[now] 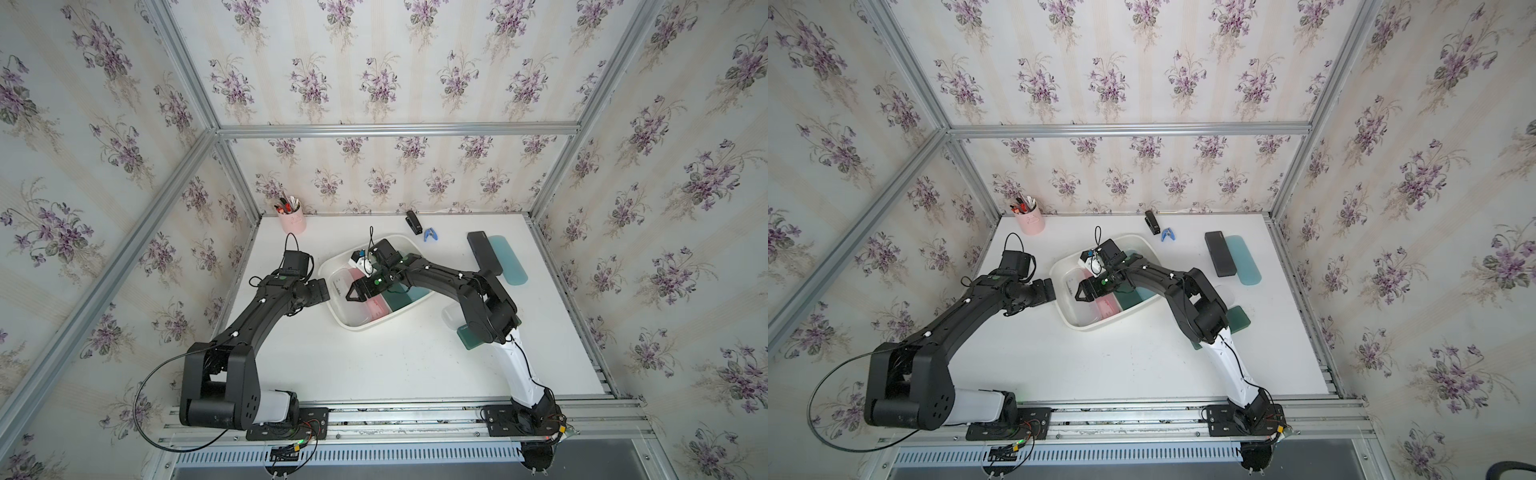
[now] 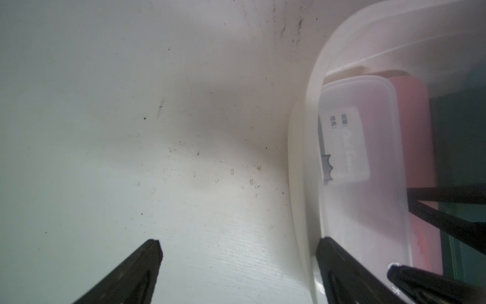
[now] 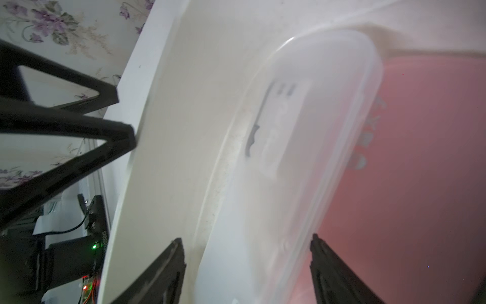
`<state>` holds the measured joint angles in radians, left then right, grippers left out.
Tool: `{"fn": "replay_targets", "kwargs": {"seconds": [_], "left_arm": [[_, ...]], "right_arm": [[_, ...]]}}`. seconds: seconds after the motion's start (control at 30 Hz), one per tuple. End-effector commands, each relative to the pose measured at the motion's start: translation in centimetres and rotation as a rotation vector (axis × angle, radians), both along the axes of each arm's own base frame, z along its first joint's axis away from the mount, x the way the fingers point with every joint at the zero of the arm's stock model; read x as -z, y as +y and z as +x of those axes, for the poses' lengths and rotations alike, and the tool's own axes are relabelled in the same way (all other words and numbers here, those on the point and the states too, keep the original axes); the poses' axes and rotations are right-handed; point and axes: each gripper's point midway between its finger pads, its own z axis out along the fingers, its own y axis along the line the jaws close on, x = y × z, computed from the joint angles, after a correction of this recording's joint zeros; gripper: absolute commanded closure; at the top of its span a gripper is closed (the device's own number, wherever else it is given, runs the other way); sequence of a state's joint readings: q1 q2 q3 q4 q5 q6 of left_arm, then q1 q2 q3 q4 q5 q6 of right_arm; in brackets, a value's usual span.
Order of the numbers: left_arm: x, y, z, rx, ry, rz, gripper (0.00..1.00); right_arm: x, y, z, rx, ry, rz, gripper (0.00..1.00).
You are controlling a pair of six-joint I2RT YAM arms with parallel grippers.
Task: Put the pencil case into the storage box
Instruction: Adjust the pencil case in the storage box.
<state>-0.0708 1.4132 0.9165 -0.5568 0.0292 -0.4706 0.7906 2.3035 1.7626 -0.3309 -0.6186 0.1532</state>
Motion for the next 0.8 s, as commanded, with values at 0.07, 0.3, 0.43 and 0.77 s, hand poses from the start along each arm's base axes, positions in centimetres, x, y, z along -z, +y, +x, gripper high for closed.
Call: {"fn": "replay_targets", "kwargs": {"seconds": [0.07, 0.3, 0.43, 0.77], "left_arm": [[1.2, -0.6, 0.8, -0.006, 0.020, -0.012, 0.03], [1.4, -0.9, 2.3, -0.013, 0.013, -0.013, 0.04], [1.6, -1.1, 3.0, -0.013, 0.016, -0.012, 0.04], [2.2, -3.4, 4.4, 0.053, 0.038, 0.013, 0.03]], "right_arm": [[0.7, -0.1, -3.2, -0.107, 0.121, 0.041, 0.22], [-0.1, 0.9, -3.4, -0.139, 0.143, 0.111, 0.23], [-0.1, 1.2, -2.7, -0.115, 0.134, 0.113, 0.23], [0.5, 0.9, -1.6, -0.038, 0.085, 0.089, 0.26]]}}
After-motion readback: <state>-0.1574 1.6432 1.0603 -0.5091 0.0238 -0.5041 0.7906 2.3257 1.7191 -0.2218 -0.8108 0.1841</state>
